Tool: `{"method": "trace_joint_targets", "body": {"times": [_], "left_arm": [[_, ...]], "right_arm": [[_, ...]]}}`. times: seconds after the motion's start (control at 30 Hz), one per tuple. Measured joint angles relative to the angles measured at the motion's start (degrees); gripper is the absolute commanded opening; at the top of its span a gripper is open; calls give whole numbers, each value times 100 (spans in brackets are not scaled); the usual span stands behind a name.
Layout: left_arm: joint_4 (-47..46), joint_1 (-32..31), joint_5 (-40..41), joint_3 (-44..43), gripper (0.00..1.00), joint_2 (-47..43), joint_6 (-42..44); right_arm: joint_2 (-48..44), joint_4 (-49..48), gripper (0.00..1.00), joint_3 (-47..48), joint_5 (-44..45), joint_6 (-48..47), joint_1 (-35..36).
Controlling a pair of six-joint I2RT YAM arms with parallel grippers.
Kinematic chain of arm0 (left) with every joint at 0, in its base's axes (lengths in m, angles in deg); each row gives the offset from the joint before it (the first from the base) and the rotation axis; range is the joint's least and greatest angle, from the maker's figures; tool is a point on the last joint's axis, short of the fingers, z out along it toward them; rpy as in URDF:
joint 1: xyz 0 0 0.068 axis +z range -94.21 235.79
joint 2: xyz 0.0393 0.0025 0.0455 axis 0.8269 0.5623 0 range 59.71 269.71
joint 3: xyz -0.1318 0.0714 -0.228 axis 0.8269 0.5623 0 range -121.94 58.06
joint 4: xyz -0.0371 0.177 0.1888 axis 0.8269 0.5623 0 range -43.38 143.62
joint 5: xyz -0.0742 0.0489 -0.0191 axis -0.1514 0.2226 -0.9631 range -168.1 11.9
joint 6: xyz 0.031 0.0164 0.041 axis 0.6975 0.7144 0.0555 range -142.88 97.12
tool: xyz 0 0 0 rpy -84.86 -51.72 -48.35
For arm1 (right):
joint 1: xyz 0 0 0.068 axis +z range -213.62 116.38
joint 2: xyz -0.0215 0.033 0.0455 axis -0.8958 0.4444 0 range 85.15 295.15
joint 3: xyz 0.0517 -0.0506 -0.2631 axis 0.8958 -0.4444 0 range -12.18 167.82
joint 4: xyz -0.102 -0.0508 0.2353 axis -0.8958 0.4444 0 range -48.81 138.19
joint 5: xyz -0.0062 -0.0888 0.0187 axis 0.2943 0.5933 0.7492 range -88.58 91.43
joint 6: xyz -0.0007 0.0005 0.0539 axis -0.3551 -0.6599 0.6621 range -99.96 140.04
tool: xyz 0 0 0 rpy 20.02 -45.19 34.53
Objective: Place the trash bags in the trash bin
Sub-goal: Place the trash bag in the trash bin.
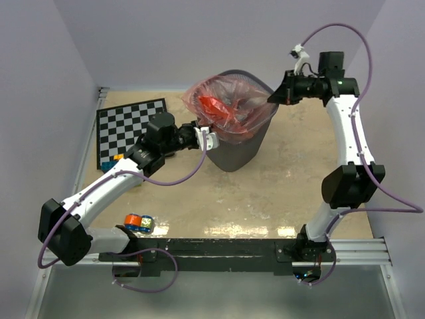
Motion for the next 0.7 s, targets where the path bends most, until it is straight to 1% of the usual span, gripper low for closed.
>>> {"method": "trace_joint_targets", "body": {"times": [0.13, 0.33, 0.47, 0.7], "left_arm": [[-2, 0, -22, -2, 0, 42, 0], [20, -2, -98, -83, 0, 131, -2], [42, -15, -127, -157, 0, 227, 0], [52, -52, -133, -157, 0, 291, 20]], "right_arm": [[-46, -13, 0, 157, -2, 0, -367], [-140, -13, 0, 188, 59, -22, -334], [-140, -15, 0, 221, 323, -76, -446], [-107, -31, 0, 358, 826, -79, -896]]}}
